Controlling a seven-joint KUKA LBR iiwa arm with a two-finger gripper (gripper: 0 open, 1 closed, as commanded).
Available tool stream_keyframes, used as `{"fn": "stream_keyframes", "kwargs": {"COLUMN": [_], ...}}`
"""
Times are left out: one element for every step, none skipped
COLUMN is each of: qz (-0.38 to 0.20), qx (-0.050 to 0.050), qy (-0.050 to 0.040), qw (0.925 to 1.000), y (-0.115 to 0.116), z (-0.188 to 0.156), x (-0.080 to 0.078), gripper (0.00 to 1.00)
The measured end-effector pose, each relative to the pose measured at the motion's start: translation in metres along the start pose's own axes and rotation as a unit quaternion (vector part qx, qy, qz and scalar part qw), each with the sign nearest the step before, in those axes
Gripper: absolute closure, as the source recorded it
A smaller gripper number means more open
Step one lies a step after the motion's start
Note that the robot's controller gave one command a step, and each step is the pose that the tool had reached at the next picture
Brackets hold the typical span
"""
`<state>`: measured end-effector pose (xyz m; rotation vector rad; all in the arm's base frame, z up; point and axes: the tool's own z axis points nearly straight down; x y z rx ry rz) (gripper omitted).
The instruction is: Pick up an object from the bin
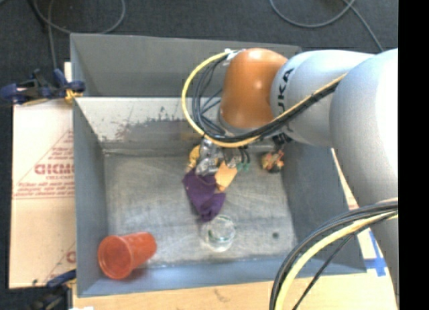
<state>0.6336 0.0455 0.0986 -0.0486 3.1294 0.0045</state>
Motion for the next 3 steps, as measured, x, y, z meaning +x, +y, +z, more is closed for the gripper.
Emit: {"fn": "stream_keyframes", "kwargs": {"qz": [-0.006,-0.047,-0.185], "qx": [0.001,0.002,0.0], "qy": [0.0009,0.0012,0.0036], "qw": [1.0,0.9989,0.9827], "y": [0.0,0.004,0.025], "z": [-0.002,-0.002,-0.109], "x": [0.001,0.006,-0.008], "gripper": [1.0,1.0,1.0]}}
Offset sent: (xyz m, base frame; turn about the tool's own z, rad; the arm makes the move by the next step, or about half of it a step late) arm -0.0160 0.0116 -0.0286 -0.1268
